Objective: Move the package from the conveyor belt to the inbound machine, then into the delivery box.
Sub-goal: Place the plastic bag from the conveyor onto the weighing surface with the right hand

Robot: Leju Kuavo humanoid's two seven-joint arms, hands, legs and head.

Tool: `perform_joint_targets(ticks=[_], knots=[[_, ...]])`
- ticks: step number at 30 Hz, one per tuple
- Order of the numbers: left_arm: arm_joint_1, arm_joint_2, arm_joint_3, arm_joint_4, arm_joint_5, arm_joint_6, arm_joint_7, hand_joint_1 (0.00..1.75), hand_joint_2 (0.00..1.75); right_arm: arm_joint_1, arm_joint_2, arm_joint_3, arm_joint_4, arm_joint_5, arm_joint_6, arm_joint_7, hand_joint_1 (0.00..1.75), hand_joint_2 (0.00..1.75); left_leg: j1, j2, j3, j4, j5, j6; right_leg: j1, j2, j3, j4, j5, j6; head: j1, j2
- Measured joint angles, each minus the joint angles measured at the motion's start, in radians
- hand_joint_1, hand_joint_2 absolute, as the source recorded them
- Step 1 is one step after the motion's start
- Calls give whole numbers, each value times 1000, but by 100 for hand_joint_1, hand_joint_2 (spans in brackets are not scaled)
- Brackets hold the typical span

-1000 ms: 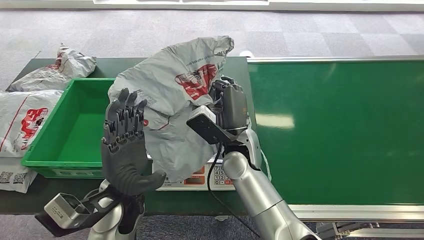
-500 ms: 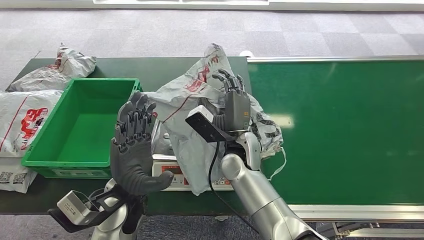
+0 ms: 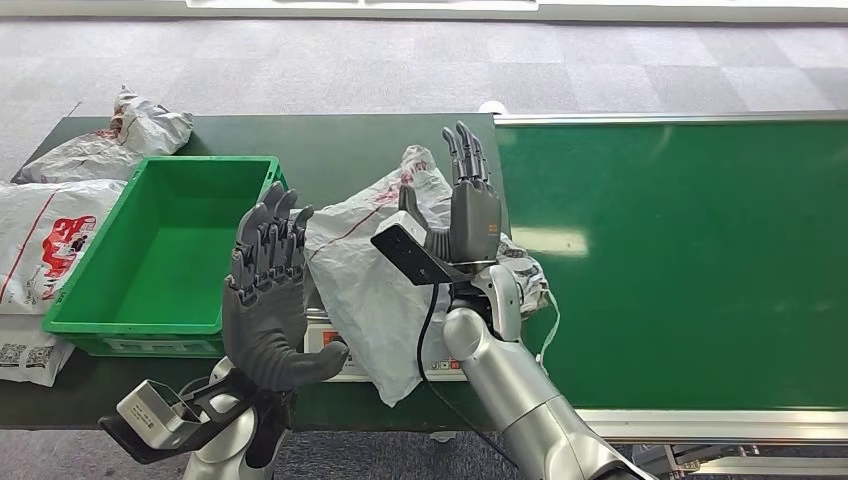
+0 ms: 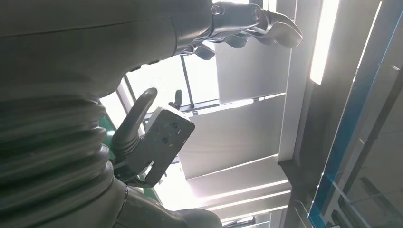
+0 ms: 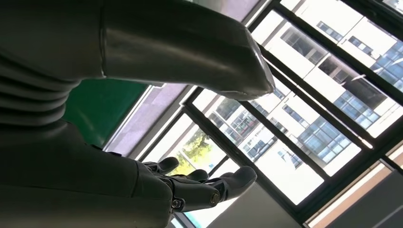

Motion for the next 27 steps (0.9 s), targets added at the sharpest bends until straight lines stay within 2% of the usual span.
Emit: perform_joint_targets(ticks=[7,18,20,24,27], knots=[[0,0,0,0,-5,-8,0,0,175,10,0,-13,-18,64,-73,5,0,0,0,0,0,0,0,0,0,0,0,0,0,0,0,0],[3,0,0,0,-15,-8,0,0,175,33,0,-33,-88,66,-49,7,0,0,0,0,0,0,0,0,0,0,0,0,0,0,0,0],[4,0,0,0,-16,-8,0,0,175,40,0,-36,-103,52,-57,-16,0,0,0,0,0,0,0,0,0,0,0,0,0,0,0,0],[12,2,0,5,-31,11,3,0,175,114,0,-56,-274,4,-83,-146,0,175,0,-1,0,0,0,0,0,0,-1,0,0,0,0,0],[10,2,8,25,-95,100,42,0,175,208,0,-110,-577,-59,-90,-307,0,175,-1,-6,-3,1,0,0,-1,-4,-2,0,-2,1,-1,0]])
